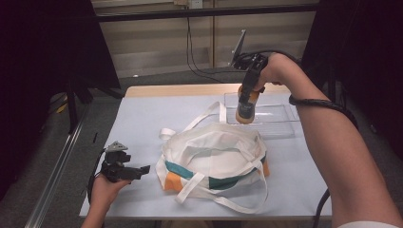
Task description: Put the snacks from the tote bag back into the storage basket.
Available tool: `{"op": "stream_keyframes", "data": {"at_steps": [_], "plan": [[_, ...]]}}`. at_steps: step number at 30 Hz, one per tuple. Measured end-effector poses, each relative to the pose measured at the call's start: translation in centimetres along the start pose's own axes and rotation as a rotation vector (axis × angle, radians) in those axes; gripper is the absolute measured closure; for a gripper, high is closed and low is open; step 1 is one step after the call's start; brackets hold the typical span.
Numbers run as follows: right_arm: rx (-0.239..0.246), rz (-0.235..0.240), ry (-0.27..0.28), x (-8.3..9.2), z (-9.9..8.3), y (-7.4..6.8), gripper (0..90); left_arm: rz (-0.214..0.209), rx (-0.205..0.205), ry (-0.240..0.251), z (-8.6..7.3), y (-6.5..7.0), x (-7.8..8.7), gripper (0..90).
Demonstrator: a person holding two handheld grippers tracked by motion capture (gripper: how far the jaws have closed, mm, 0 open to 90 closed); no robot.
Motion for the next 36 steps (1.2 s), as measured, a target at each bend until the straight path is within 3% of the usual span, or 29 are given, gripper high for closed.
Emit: {"op": "stream_keyframes", "data": {"at_steps": [4,8,17,24,30,32,34,36], "plan": [[-0.003,0.002,-0.004,0.1,0.0,0.1,30.4,-0.003,-0.024,-0.015,-0.1,-0.1,0.1,2.6],[-0.002,-0.001,0.0,0.1,0.1,0.4,30.4,0.001,-0.006,-0.005,0.0,0.1,0.0,2.6],[0.009,-0.006,-0.005,0.1,0.4,1.0,30.4,0.0,-0.026,-0.014,-0.1,0.0,0.1,2.6],[-0.009,-0.009,-0.004,0.2,0.7,1.3,30.4,0.001,-0.01,-0.005,0.0,0.2,0.0,2.6],[-0.009,-0.012,-0.008,-0.1,1.2,1.5,30.4,0.006,-0.034,-0.011,0.0,0.2,0.2,2.6],[0.007,-0.012,-0.005,-0.2,1.3,1.7,30.5,0.004,-0.019,0.0,0.0,0.3,0.1,2.6],[-0.014,-0.006,-0.008,-0.3,1.4,1.6,30.4,0.005,-0.016,0.001,0.0,0.3,0.1,2.6],[-0.006,-0.012,-0.009,-0.4,1.5,1.7,30.4,0.009,-0.014,0.003,0.0,0.2,0.1,2.6]]}}
Point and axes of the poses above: each handheld gripper's, and its own axes: x roughly backward along the jaws, z roughly out of its top, y roughly to its right, the point moved 8 cm from there along -x, roughly forward along the jaws, and after that the axes turned 9 degrees about z, right-handed, at the moved point
